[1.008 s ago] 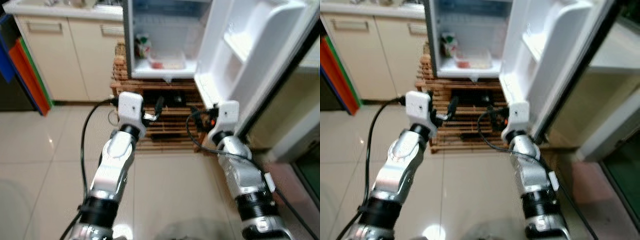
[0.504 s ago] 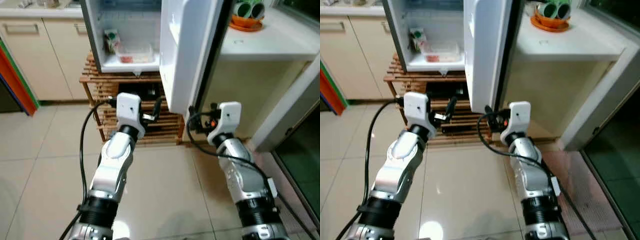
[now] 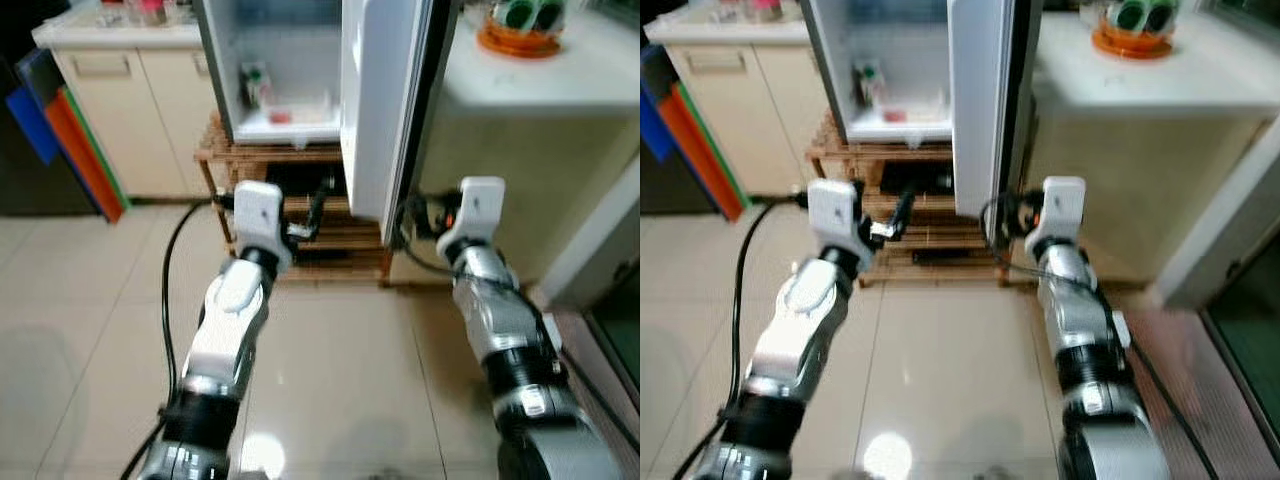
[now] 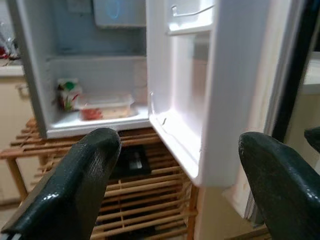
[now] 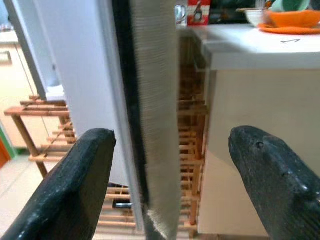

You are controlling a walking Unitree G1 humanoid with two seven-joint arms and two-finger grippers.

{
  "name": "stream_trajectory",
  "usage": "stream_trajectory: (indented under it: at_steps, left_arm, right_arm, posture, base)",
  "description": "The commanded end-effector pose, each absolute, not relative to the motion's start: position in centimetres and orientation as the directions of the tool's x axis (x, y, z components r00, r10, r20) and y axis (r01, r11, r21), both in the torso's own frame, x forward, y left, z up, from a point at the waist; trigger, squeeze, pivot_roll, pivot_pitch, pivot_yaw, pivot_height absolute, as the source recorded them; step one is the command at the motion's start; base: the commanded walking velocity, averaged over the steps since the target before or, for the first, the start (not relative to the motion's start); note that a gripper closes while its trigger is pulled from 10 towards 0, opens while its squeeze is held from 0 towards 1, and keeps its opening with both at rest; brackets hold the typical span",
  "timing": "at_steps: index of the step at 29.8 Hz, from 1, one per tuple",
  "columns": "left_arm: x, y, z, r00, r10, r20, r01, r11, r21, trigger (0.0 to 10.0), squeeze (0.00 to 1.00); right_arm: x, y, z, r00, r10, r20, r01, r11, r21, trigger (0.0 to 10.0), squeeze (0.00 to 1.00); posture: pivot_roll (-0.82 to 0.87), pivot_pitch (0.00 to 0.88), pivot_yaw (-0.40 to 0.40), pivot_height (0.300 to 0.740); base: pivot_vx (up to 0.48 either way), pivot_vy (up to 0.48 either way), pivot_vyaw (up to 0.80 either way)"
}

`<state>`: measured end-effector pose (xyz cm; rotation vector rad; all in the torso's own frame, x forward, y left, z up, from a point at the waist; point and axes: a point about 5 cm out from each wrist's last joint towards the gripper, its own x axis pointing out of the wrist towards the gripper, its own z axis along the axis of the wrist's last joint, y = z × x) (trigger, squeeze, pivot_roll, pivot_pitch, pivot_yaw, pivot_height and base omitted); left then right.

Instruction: Restocking fridge

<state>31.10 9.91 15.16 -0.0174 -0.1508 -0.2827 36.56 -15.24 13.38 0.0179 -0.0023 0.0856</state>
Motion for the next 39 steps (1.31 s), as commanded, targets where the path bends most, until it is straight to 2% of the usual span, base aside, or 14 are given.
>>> stream_trajectory:
  at_steps: [1, 4, 11, 14, 25, 27, 30, 31, 32, 34, 35, 36, 37, 39]
  left_arm:
    - [30.9, 10.2, 15.5, 0.951, -0.268, 0.157, 0.269, 0.963, 0.016, 10.0, 0.00]
    - [30.3, 10.6, 15.4, 0.954, -0.259, 0.152, 0.258, 0.966, 0.026, 10.0, 0.00]
    - [28.3, 11.9, 14.9, 0.970, -0.213, 0.115, 0.212, 0.977, 0.026, 10.0, 0.00]
    - [27.9, 12.2, 14.7, 0.974, -0.203, 0.099, 0.201, 0.979, 0.022, 10.0, 0.00]
    - [27.0, 12.3, 14.9, 0.977, -0.200, 0.076, 0.198, 0.980, 0.034, 10.0, 0.00]
    - [26.8, 12.4, 15.0, 0.978, -0.196, 0.072, 0.194, 0.980, 0.036, 10.0, 0.00]
    - [26.8, 12.3, 14.9, 0.979, -0.193, 0.063, 0.191, 0.981, 0.034, 10.0, 0.00]
    - [26.8, 12.3, 14.9, 0.979, -0.193, 0.063, 0.191, 0.981, 0.034, 10.0, 0.00]
    - [27.0, 12.2, 15.0, 0.978, -0.196, 0.068, 0.195, 0.980, 0.032, 10.0, 0.00]
    - [27.2, 12.0, 15.1, 0.977, -0.200, 0.071, 0.199, 0.980, 0.029, 10.0, 0.00]
    - [27.3, 11.9, 15.2, 0.977, -0.202, 0.073, 0.201, 0.979, 0.028, 10.0, 0.00]
    - [27.3, 11.7, 15.2, 0.975, -0.207, 0.077, 0.205, 0.978, 0.026, 10.0, 0.00]
    - [27.3, 11.7, 15.2, 0.975, -0.207, 0.077, 0.205, 0.978, 0.026, 10.0, 0.00]
    - [27.4, 11.4, 15.3, 0.974, -0.213, 0.082, 0.212, 0.977, 0.022, 10.0, 0.00]
  right_arm:
    - [36.9, -15.2, 13.7, 0.996, 0.088, 0.016, -0.088, 0.996, 0.013, 10.0, 0.00]
    - [37.5, -15.2, 13.9, 0.996, 0.085, 0.012, -0.085, 0.996, 0.008, 10.0, 0.00]
    - [38.3, -16.7, 13.9, 1.000, 0.023, -0.014, -0.024, 0.999, -0.022, 10.0, 0.00]
    - [38.5, -16.1, 14.0, 0.999, 0.040, -0.023, -0.040, 0.999, -0.001, 10.0, 0.00]
    - [39.3, -10.2, 14.7, 0.980, 0.196, -0.035, -0.189, 0.970, 0.150, 10.0, 0.00]
    - [39.3, -8.9, 15.1, 0.970, 0.241, -0.017, -0.234, 0.956, 0.177, 10.0, 0.00]
    - [38.8, -5.2, 16.1, 0.931, 0.363, 0.043, -0.361, 0.897, 0.254, 10.0, 0.00]
    - [38.8, -5.2, 16.1, 0.931, 0.363, 0.043, -0.361, 0.897, 0.254, 10.0, 0.00]
    - [38.4, -2.8, 17.1, 0.897, 0.432, 0.098, -0.440, 0.847, 0.299, 10.0, 0.00]
    - [37.9, -1.0, 18.0, 0.861, 0.486, 0.148, -0.505, 0.791, 0.344, 10.0, 0.00]
    - [37.4, 0.5, 19.0, 0.818, 0.537, 0.208, -0.573, 0.722, 0.388, 10.0, 0.00]
    - [36.5, 2.7, 20.8, 0.736, 0.608, 0.298, -0.671, 0.596, 0.441, 10.0, 0.00]
    - [36.5, 2.7, 20.8, 0.736, 0.608, 0.298, -0.671, 0.596, 0.441, 10.0, 0.00]
    - [34.7, 5.4, 23.7, 0.588, 0.680, 0.438, -0.791, 0.372, 0.486, 10.0, 0.00]
  posture:
    - [-0.01, 0.000, -0.025, 0.740]
    - [0.01, 0.000, -0.040, 0.740]
    - [0.05, 0.089, -0.070, 0.740]
    - [0.05, 0.112, -0.073, 0.740]
    - [0.06, 0.172, -0.091, 0.740]
    - [0.07, 0.171, -0.096, 0.740]
    - [0.07, 0.161, -0.109, 0.740]
    - [0.07, 0.161, -0.109, 0.740]
    - [0.06, 0.157, -0.114, 0.740]
    - [0.06, 0.152, -0.117, 0.740]
    - [0.06, 0.149, -0.117, 0.740]
    - [0.06, 0.143, -0.118, 0.740]
    - [0.06, 0.143, -0.118, 0.740]
    - [0.06, 0.132, -0.122, 0.740]
  base:
    - [0.000, 0.000, 0.00]
    - [0.000, 0.000, 0.00]
    - [0.000, 0.000, 0.00]
    - [0.000, 0.000, 0.00]
    - [0.000, 0.000, 0.00]
    - [0.000, 0.000, 0.00]
    - [0.000, 0.000, 0.00]
    - [0.000, 0.000, 0.00]
    - [0.000, 0.000, 0.00]
    - [0.000, 0.000, 0.00]
    - [0.000, 0.000, 0.00]
    - [0.000, 0.000, 0.00]
    - [0.000, 0.000, 0.00]
    - [0.000, 0.000, 0.00]
